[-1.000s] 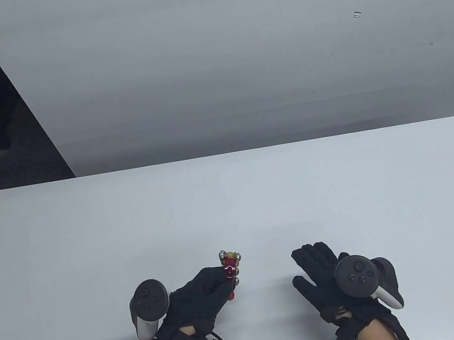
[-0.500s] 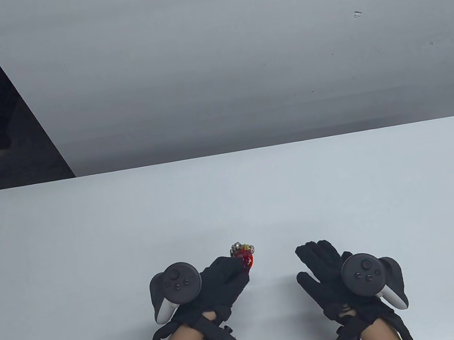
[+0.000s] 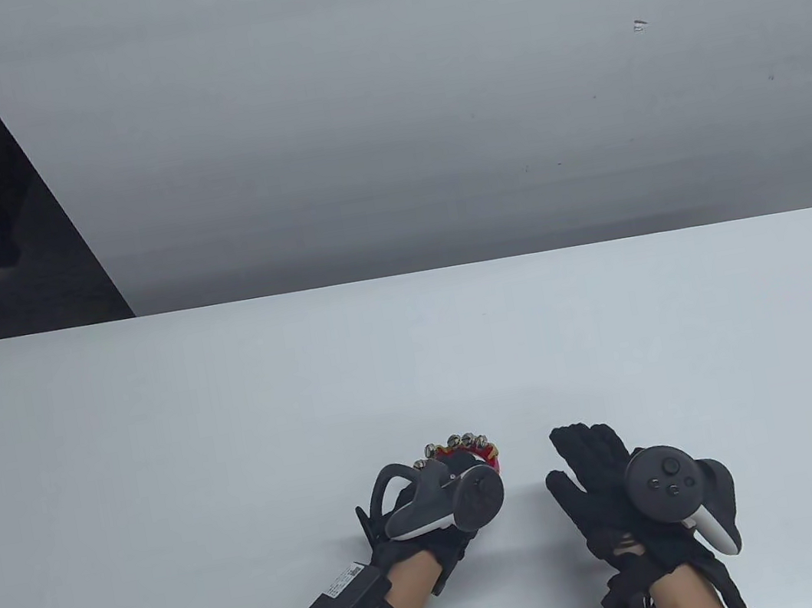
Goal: Shake a handbell
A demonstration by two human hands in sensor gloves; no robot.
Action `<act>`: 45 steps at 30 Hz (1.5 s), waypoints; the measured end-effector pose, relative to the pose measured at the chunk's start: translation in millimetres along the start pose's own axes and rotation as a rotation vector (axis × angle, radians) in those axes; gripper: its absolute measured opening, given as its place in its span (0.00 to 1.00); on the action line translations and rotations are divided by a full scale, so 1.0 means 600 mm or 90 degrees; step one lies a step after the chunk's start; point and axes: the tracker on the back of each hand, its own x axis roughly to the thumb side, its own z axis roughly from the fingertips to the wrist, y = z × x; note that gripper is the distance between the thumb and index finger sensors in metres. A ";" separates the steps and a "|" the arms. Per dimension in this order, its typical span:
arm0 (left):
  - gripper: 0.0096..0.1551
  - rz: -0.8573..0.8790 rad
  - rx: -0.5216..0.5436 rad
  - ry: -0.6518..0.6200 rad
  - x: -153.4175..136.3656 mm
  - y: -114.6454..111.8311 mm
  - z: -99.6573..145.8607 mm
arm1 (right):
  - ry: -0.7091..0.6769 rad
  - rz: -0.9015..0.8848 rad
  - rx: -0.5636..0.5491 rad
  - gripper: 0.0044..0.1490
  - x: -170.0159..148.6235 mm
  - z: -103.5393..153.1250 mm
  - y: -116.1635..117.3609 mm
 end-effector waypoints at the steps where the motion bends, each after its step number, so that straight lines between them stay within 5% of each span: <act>1: 0.23 -0.015 -0.007 0.003 0.004 -0.007 -0.004 | 0.001 -0.001 0.002 0.49 -0.001 0.000 0.000; 14: 0.22 -0.142 -0.045 0.005 0.036 -0.047 -0.016 | 0.008 0.005 0.016 0.49 0.000 -0.001 0.002; 20: 0.23 -0.110 -0.002 0.003 0.032 -0.034 0.001 | 0.004 0.013 0.017 0.49 0.002 0.001 0.002; 26: 0.26 0.110 0.174 0.033 -0.021 0.070 0.087 | -0.017 0.039 0.007 0.49 0.011 0.004 -0.002; 32: 0.32 0.168 0.331 0.051 -0.062 0.142 0.202 | -0.055 0.113 -0.006 0.49 0.033 0.010 -0.002; 37: 0.39 0.138 0.348 0.072 -0.094 0.119 0.261 | -0.081 0.220 -0.011 0.48 0.050 0.010 0.010; 45: 0.47 0.186 0.267 0.112 -0.135 0.086 0.271 | -0.082 0.274 0.029 0.50 0.050 0.000 0.037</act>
